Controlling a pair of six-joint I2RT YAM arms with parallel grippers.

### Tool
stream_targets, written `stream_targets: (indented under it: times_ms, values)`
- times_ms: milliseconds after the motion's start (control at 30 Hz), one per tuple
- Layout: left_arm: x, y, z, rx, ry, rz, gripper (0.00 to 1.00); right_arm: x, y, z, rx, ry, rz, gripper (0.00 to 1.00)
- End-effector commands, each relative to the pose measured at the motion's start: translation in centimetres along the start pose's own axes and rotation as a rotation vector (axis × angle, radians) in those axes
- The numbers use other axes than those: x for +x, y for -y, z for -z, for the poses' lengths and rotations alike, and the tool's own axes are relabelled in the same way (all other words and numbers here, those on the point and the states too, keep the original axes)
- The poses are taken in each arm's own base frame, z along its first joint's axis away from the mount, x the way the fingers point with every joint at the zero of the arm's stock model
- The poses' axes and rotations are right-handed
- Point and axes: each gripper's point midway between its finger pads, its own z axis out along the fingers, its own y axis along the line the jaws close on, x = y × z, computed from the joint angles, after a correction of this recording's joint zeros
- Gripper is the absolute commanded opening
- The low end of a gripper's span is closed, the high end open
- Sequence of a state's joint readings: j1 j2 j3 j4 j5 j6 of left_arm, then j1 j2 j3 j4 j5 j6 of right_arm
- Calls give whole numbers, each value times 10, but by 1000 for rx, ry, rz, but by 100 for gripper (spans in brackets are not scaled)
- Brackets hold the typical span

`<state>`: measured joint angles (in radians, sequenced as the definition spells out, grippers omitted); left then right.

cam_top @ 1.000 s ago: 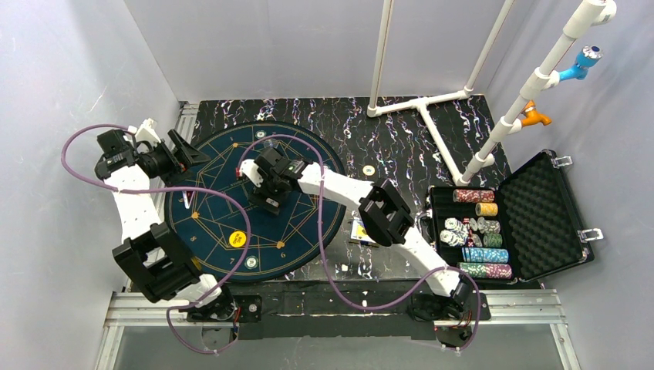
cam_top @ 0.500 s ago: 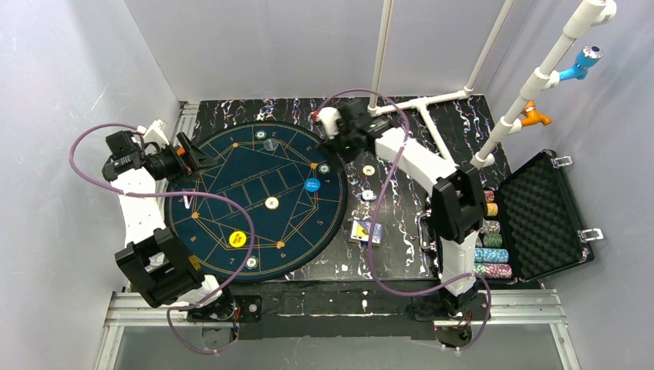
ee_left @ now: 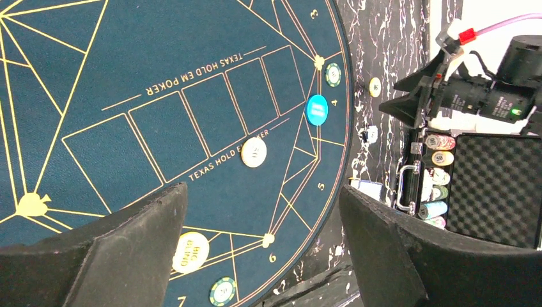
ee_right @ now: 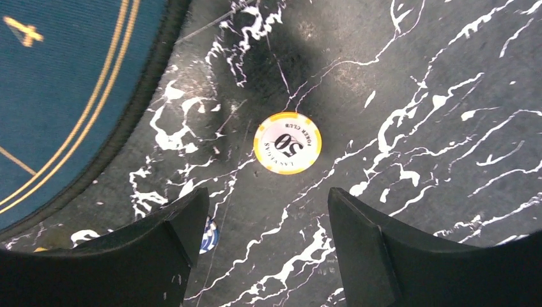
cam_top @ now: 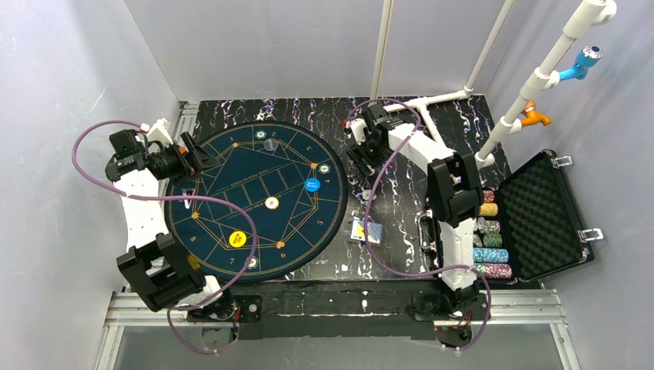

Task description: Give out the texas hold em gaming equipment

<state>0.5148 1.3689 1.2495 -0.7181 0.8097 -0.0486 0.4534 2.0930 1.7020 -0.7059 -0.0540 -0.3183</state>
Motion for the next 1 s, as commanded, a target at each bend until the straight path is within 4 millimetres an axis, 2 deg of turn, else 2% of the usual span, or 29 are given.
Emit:
stream_targets:
  times_ms: [0,200,567,800,967]
  values:
    - [4,10,10,4,21,-43,86,-12,10,-3,-6,25,-7,76]
    - [5,10,11,0,24,-44,86,-17,14,-23,-14,39,-24,72]
    - [-2,7,10,-17,27,-47,86,-4,19,-47,-15,-14,-35,63]
    - [-2,6,10,-26,29,-48,85,8,16,-40,-23,-60,-19,49]
    - [-3,5,10,-31,30,-53,85,3,15,-25,-22,-38,-5,40]
